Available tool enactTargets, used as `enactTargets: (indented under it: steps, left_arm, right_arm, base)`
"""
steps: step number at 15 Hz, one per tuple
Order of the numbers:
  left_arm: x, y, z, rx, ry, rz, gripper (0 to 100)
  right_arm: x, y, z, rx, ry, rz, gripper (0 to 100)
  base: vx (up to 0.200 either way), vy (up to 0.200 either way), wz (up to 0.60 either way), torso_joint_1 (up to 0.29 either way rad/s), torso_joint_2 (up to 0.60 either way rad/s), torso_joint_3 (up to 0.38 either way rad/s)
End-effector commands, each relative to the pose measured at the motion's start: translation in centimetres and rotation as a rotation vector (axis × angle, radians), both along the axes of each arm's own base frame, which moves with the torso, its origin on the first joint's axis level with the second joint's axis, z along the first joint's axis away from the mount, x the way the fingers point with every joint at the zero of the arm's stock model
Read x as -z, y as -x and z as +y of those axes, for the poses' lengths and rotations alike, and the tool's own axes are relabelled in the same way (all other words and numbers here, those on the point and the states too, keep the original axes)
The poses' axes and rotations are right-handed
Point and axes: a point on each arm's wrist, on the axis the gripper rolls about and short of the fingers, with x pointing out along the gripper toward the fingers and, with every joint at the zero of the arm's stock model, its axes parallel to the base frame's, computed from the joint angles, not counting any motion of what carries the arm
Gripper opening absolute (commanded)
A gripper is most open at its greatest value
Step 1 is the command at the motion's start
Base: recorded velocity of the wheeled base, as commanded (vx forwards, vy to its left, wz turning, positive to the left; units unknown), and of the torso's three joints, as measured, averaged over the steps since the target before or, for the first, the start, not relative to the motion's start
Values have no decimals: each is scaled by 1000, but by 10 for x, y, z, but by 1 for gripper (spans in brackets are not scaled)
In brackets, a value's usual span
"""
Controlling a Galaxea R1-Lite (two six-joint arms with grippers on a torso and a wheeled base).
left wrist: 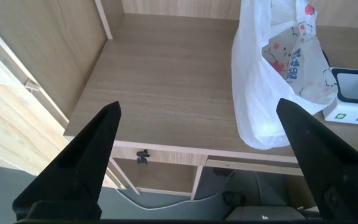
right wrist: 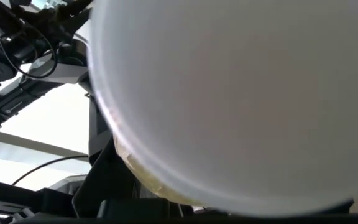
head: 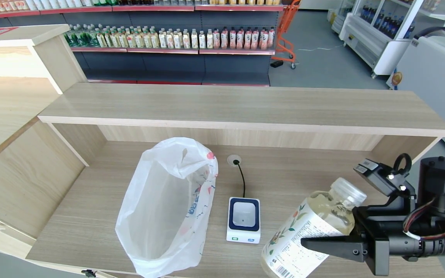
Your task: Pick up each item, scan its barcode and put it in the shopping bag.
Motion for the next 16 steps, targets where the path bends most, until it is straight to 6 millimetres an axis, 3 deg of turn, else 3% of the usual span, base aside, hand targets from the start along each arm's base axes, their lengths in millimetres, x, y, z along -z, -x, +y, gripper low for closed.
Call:
enactTargets:
  steps: [1,12,14,16]
  left_arm:
    - [0,0,0,-1,0,0,100]
    - [0,0,0,-1,0,0,100]
    - [0,0,0,-1,0,0,100]
    - [0,0,0,-1,-1,0,100]
  right_arm:
    - [-2,0,0,-1,-3,-6,0]
    - [-14,3,-4,45,-33,-2,0]
    - [-11,-5,-18,226,61,-162,0]
    - [-3,-5,-27,354,162,-217,0]
  base:
    - [0,0,0,0,0,0]
    - [0,0,0,0,0,0]
    - [0,0,0,0,0,0]
    - [0,0,0,0,0,0]
